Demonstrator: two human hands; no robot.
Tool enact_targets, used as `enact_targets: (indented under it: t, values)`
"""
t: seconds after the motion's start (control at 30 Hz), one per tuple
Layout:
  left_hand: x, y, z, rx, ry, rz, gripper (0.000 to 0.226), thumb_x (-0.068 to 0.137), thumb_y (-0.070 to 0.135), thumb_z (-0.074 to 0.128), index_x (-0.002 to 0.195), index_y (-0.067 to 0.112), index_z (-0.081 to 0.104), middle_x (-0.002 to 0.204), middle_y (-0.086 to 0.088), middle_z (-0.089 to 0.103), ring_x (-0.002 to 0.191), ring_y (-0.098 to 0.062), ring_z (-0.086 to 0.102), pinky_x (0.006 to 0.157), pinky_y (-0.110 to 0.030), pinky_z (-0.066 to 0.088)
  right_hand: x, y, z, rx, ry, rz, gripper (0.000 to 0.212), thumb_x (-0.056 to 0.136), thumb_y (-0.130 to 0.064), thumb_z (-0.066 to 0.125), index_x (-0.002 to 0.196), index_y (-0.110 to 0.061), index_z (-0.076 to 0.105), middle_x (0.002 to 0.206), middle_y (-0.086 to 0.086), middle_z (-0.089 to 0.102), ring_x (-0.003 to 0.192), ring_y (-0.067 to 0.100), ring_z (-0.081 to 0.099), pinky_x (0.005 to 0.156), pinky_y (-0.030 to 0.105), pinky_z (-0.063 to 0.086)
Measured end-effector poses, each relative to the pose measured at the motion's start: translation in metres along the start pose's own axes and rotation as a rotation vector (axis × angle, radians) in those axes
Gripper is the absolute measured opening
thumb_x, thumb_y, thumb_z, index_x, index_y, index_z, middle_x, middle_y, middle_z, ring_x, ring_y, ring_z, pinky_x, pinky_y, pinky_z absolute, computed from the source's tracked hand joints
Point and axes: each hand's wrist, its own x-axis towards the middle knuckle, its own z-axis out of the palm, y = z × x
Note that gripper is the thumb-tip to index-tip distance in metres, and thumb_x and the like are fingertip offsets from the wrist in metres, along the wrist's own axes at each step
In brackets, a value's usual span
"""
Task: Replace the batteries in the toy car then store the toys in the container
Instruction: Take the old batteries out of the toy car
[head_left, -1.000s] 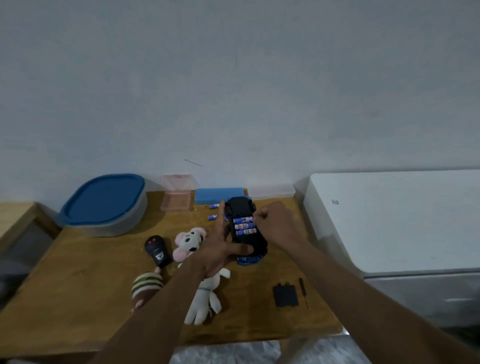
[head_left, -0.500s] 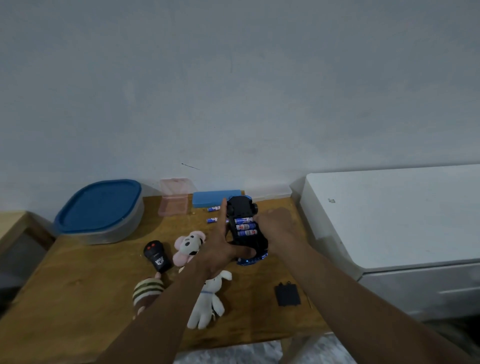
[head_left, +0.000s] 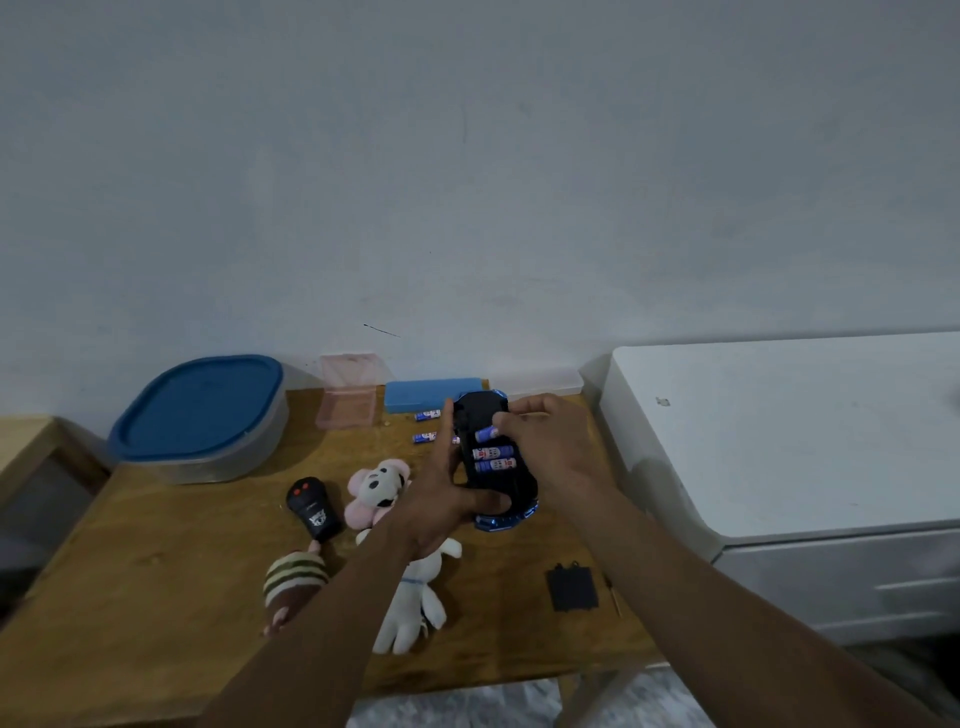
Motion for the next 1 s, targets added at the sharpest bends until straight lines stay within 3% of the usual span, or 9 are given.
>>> enact_targets:
  t: [0.1, 0.2, 0.37, 0.43, 0.5, 0.63, 0.73, 0.83, 1.0]
  values:
    - [-0.002, 0.002, -0.002, -0.002, 0.004, -0.011, 0.126, 0.073, -0.027, 0.064, 0.146, 0.058, 0.006, 0.13, 0.012, 0.055, 0.117, -0.033, 0.062, 0.089, -0.058, 0.053, 0.0, -0.002, -0.01, 0.162, -0.022, 0.017, 0.014, 0.082, -0.01, 0.07, 0.094, -0.014, 0.064, 0.093, 0.006, 0.07, 0.08, 0.019, 0.07, 0.06, 0.027, 0.057]
    - [-0.003, 0.0, -0.003, 0.001, 0.003, -0.032, 0.126, 0.073, -0.026, 0.065, 0.144, 0.061, 0.008, 0.136, 0.004, 0.051, 0.116, -0.034, 0.062, 0.088, -0.057, 0.054, 0.003, -0.004, -0.015, 0.415, -0.091, 0.116, 0.024, 0.086, 0.003, 0.058, 0.106, -0.01, 0.058, 0.099, 0.015, 0.066, 0.088, 0.026, 0.067, 0.069, 0.029, 0.057]
    - [-0.005, -0.003, 0.0, 0.003, -0.019, -0.055, 0.124, 0.074, -0.024, 0.065, 0.145, 0.059, 0.007, 0.14, 0.001, 0.05, 0.117, -0.034, 0.061, 0.09, -0.059, 0.052, 0.006, -0.003, -0.026, 0.822, -0.189, 0.374, 0.021, 0.089, 0.0, 0.043, 0.105, -0.003, 0.056, 0.08, 0.011, 0.053, 0.059, 0.012, 0.047, 0.053, 0.023, 0.043]
    - [-0.006, -0.003, 0.0, -0.005, -0.05, -0.072, 0.123, 0.075, -0.024, 0.064, 0.147, 0.057, 0.006, 0.142, 0.0, 0.05, 0.118, -0.034, 0.06, 0.091, -0.058, 0.052, 0.008, -0.002, -0.029, 0.633, -0.249, 0.329, 0.006, 0.089, -0.008, 0.05, 0.092, -0.007, 0.055, 0.067, 0.003, 0.047, 0.048, 0.009, 0.039, 0.041, 0.02, 0.034]
    - [-0.006, -0.001, -0.001, -0.005, -0.089, -0.09, 0.121, 0.076, -0.025, 0.063, 0.148, 0.055, 0.007, 0.144, 0.002, 0.049, 0.119, -0.032, 0.06, 0.091, -0.056, 0.053, 0.007, -0.001, -0.031, 0.187, -0.301, 0.103, 0.008, 0.09, -0.012, 0.054, 0.081, -0.012, 0.055, 0.065, 0.0, 0.049, 0.046, 0.008, 0.04, 0.038, 0.02, 0.03]
    - [-0.004, 0.002, -0.005, -0.006, -0.181, -0.134, 0.121, 0.074, -0.023, 0.065, 0.148, 0.055, 0.008, 0.149, 0.001, 0.042, 0.123, -0.033, 0.057, 0.093, -0.058, 0.051, 0.009, 0.007, -0.032, -0.55, -0.436, -0.412, 0.009, 0.088, -0.017, 0.061, 0.091, -0.022, 0.068, 0.095, -0.005, 0.064, 0.089, 0.011, 0.059, 0.064, 0.016, 0.045]
    - [-0.003, 0.003, -0.009, -0.025, -0.246, -0.163, 0.124, 0.071, -0.021, 0.068, 0.148, 0.056, 0.009, 0.153, -0.004, 0.037, 0.126, -0.036, 0.054, 0.094, -0.059, 0.049, 0.01, 0.012, -0.034, -0.733, -0.504, -0.532, 0.019, 0.086, -0.015, 0.061, 0.101, -0.026, 0.069, 0.094, -0.003, 0.067, 0.087, 0.014, 0.06, 0.073, 0.025, 0.051]
    - [-0.005, 0.004, -0.01, -0.01, -0.323, -0.175, 0.121, 0.072, -0.021, 0.068, 0.147, 0.057, 0.013, 0.154, -0.005, 0.036, 0.131, -0.038, 0.049, 0.095, -0.061, 0.047, 0.01, 0.013, -0.036, -0.813, -0.564, -0.589, 0.026, 0.086, -0.018, 0.061, 0.108, -0.03, 0.066, 0.081, 0.0, 0.065, 0.076, 0.015, 0.06, 0.065, 0.022, 0.045]
    - [-0.01, 0.007, -0.012, 0.02, -0.344, -0.218, 0.12, 0.072, -0.02, 0.066, 0.148, 0.055, 0.012, 0.154, -0.001, 0.036, 0.131, -0.033, 0.05, 0.096, -0.057, 0.048, 0.007, 0.014, -0.034, -0.838, -0.692, -0.607, 0.022, 0.093, -0.026, 0.054, 0.113, -0.026, 0.063, 0.072, -0.016, 0.05, 0.067, 0.003, 0.048, 0.062, 0.021, 0.037]
